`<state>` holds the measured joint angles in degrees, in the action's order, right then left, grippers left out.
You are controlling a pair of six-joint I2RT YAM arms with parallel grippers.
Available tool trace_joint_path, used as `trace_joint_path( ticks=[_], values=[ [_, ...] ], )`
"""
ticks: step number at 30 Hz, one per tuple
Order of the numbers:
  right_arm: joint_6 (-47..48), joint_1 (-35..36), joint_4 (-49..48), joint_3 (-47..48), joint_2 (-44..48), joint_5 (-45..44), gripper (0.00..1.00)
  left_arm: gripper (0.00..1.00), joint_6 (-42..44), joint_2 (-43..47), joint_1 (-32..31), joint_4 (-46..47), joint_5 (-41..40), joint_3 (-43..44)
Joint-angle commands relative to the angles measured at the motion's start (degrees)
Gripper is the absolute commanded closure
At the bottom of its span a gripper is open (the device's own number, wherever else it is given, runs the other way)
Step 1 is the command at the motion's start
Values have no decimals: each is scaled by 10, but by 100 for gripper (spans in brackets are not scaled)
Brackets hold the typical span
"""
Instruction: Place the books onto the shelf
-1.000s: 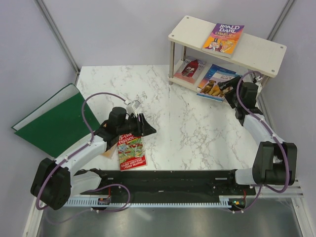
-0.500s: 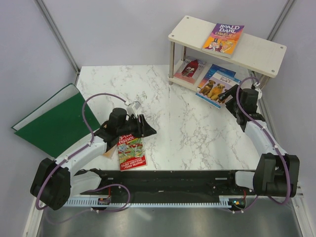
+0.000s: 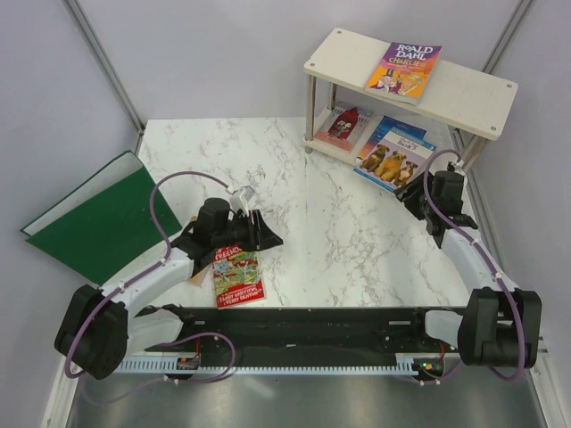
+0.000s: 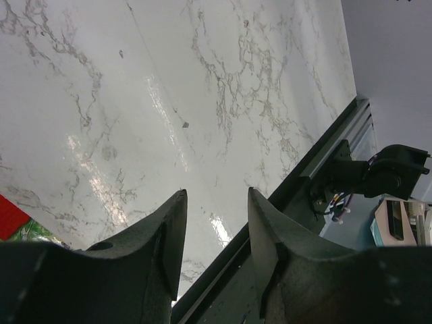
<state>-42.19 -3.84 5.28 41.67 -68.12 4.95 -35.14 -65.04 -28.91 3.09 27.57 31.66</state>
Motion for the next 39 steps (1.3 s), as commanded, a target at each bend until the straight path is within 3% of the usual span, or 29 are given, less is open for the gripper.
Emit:
trace_joint_path(
  ticks=[1, 14, 19, 20, 23, 39],
  values=[
    [-8, 1, -7, -10, -24, 0, 47, 53, -12, 9, -4, 24, 4, -5],
    [-29, 1, -78, 1, -83, 16, 51, 53, -13, 8, -4, 26, 3, -12],
    [-32, 2, -112, 5, -91, 27, 72, 53, -14, 6, -4, 26, 1, -12],
    [-32, 1, -120, 7, -91, 30, 81, 53, -14, 4, -4, 26, 1, -13],
    [-31, 1, -132, 15, -95, 32, 88, 53, -14, 2, -4, 27, 1, -13],
    [-25, 1, -138, 86, -167, 17, 88, 53, -17, -4, -5, 28, 4, -15]
  ],
)
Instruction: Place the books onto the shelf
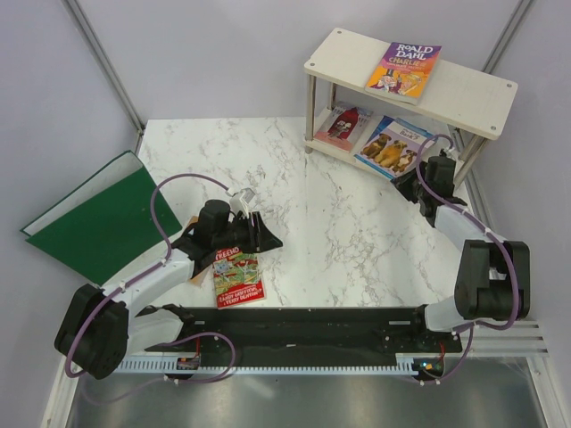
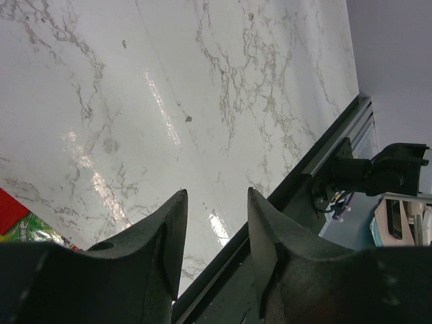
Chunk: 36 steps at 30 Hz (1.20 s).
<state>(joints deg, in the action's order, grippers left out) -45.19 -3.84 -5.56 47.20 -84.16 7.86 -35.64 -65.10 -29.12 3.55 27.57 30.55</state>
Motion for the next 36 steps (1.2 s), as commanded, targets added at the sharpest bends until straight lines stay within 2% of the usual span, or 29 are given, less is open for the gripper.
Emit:
trace_joint_path(
  ticks=[1, 4, 6, 8, 9, 10, 13, 26, 36],
  values=[
    [5, 1, -28, 32, -7, -13, 88, 53, -12, -5, -4, 23, 4, -4],
    [10, 1, -20, 36, -7, -18, 87, 53, -12, -6, -5, 23, 5, -3],
    [19, 1, -9, 43, -7, -15, 82, 53, -12, -8, -5, 23, 5, -3],
    [25, 1, 12, 46, 1, -19, 73, 53, -11, -11, -5, 23, 5, -3],
    [30, 1, 17, 44, 7, -26, 63, 53, -11, -11, -6, 24, 4, -3],
    [28, 1, 26, 41, 18, -33, 48, 53, -11, -12, -6, 24, 4, -3],
    [29, 1, 28, 26, 40, -58, 40, 53, -11, -18, -8, 26, 5, -2],
    [37, -6, 34, 62, -10, -147, 41, 53, -9, -14, -12, 27, 4, -5],
    [38, -6, -2, 63, -12, -201, 45, 53, -10, -21, -14, 30, 5, -6]
  ],
)
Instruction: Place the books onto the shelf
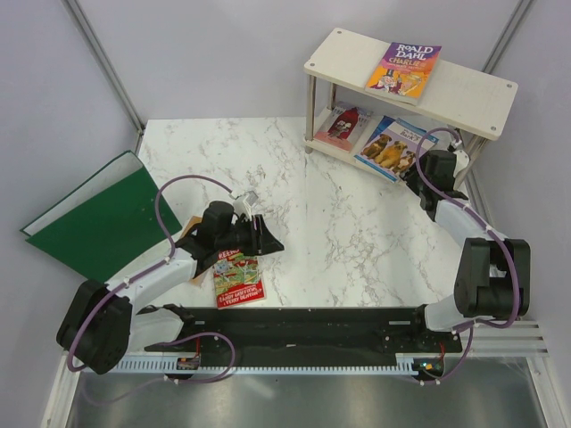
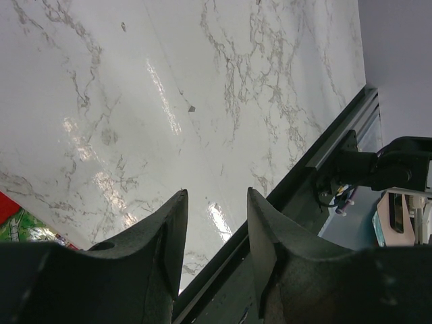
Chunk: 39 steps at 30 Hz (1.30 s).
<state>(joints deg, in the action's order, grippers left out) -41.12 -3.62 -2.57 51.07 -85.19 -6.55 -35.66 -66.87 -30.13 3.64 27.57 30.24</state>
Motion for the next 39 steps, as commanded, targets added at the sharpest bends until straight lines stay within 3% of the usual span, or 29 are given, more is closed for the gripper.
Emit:
trace_joint_path(
  ticks=[1, 14, 39],
  values=[
    [-4, -8, -38, 23, -3, -58, 46, 53, -10, -4, -5, 30, 5, -3],
    [-10, -9, -93, 57, -61, -40, 59, 53, -12, -5, -9, 31, 2, -5],
    [6, -8, -120, 111, -129, -13, 64, 54, -21, -11, -21, 37, -5, -12]
  ],
)
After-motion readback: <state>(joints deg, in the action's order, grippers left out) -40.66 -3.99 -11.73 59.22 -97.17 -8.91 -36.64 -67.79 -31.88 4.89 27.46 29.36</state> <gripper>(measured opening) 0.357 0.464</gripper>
